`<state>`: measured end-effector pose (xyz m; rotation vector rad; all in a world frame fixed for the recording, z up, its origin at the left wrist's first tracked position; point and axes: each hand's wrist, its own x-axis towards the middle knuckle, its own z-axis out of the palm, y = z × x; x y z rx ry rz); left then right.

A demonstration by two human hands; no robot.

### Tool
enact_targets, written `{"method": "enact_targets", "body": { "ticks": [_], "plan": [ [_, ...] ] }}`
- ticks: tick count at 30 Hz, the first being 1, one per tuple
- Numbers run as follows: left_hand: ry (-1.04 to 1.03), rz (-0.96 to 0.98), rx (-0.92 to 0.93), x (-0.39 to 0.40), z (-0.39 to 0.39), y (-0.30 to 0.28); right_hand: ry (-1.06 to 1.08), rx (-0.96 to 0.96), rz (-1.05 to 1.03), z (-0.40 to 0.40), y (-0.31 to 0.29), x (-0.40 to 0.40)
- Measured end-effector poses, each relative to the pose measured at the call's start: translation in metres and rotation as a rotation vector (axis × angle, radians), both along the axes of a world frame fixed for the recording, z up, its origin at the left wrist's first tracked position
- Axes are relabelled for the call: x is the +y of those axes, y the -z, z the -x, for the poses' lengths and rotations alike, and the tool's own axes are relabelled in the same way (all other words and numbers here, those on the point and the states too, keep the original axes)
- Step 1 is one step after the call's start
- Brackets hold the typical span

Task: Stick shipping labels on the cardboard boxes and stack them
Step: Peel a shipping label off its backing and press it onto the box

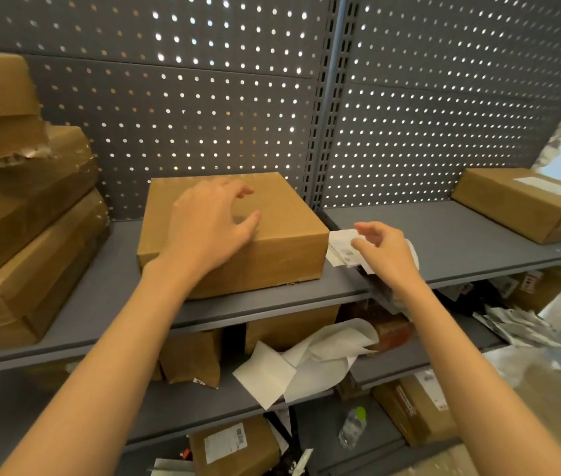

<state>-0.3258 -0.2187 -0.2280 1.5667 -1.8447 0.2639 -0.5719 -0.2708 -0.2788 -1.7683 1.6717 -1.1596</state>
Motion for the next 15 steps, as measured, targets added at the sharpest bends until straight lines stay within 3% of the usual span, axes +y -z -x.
{"method": "enact_targets", "body": {
  "ticks": [7,15],
  "plan": [
    [0.050,-0.007,-0.042,-0.026,0.054,0.000,-0.217,0.343,-0.138,0.048,0.009,-0.005],
    [0.024,-0.039,-0.051,-0.063,0.121,0.000,-0.355,0.500,-0.114,0.089,0.012,-0.050]
  ]
}}
